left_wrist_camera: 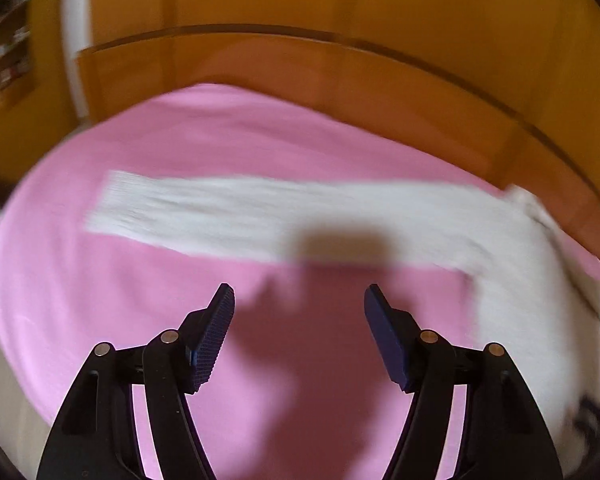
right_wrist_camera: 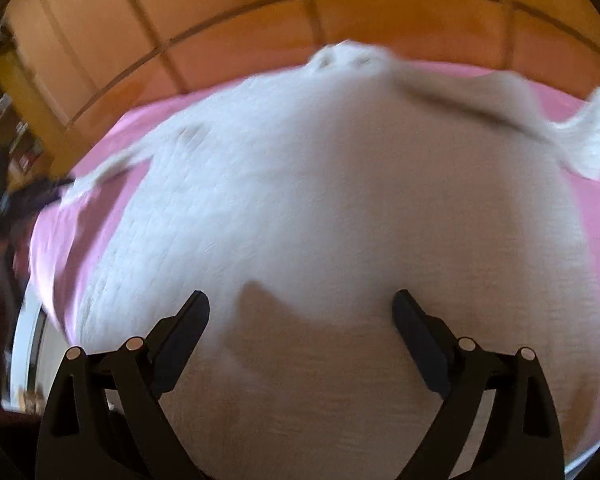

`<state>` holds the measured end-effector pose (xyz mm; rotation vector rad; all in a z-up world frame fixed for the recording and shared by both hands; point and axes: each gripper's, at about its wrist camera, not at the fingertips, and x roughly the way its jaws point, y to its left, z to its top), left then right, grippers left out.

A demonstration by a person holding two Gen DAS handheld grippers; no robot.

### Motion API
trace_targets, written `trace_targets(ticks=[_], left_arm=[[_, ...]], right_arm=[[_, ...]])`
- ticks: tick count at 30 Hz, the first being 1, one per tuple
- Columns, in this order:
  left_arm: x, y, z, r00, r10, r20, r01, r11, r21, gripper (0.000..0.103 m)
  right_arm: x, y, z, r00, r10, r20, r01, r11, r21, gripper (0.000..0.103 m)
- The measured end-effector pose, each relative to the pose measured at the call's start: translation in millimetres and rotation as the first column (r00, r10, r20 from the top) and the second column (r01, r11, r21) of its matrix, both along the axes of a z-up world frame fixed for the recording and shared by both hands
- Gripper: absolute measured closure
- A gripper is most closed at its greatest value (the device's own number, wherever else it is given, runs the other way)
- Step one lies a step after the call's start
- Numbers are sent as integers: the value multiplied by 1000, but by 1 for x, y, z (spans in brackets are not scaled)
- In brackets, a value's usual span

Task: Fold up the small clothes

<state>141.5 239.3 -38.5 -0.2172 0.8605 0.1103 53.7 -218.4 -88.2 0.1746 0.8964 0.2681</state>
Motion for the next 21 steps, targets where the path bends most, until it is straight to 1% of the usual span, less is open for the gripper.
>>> trace_targets(ticks=[2, 3, 5, 6, 7, 8, 9, 10, 11, 12, 14, 16, 17, 18, 20, 21], left_arm=[[-12, -49, -6, 997, -79, 25, 81, 995, -52, 37], [-14, -66, -9, 994, -107, 29, 109, 992, -68, 37], [-18, -114, -15, 983, -181, 40, 184, 979, -89, 37], [-22, -133, -16, 976, -209, 53, 213, 972, -99, 37], [-22, -148, -18, 969, -238, 62, 244, 964, -106, 37], [-22, -166, -20, 961, -269, 67, 275, 956, -100, 37], [-21, -184, -24, 952, -300, 59, 304, 950, -72, 37], [-20, -196, -29, 945, -324, 49, 327, 943, -58, 37], [-20, -206, -34, 936, -351, 35, 353, 934, -50, 37], [-19, -219, -40, 926, -377, 15, 378, 925, -30, 37], [-19, -232, -52, 915, -404, -15, 404, 914, 18, 36], [-21, -238, -63, 914, -404, -26, 405, 912, 62, 32], [-23, -237, -65, 916, -400, -18, 400, 914, 61, 30], [-21, -235, -68, 919, -395, -12, 395, 917, 54, 29], [-23, -233, -69, 921, -390, -4, 390, 919, 52, 28], [-24, -235, -70, 922, -387, -2, 387, 921, 52, 27]], right_arm=[[-2, -35, 10, 993, -108, 38, 109, 994, -8, 15], [-3, -48, 13, 987, -154, 52, 155, 988, -19, 17], [-5, -88, 19, 958, -275, 80, 279, 960, -35, 23], [-5, -114, 22, 933, -348, 95, 354, 934, -46, 27], [-5, -137, 24, 908, -403, 117, 413, 908, -75, 28], [-4, -149, 25, 894, -428, 132, 442, 891, -102, 29], [-1, -168, 24, 869, -472, 148, 492, 858, -147, 30], [2, -186, 22, 843, -516, 153, 537, 827, -166, 30], [6, -202, 19, 823, -547, 152, 567, 806, -170, 30], [14, -217, 13, 814, -563, 142, 581, 794, -181, 30], [29, -232, 2, 807, -577, 129, 590, 778, -215, 30], [48, -240, -7, 809, -574, 123, 585, 770, -254, 32], [59, -245, -13, 804, -581, 130, 591, 756, -281, 33], [62, -248, -16, 798, -589, 128, 598, 747, -291, 37], [73, -260, -21, 784, -610, 116, 614, 735, -289, 50], [76, -262, -20, 785, -609, 114, 613, 735, -290, 71]])
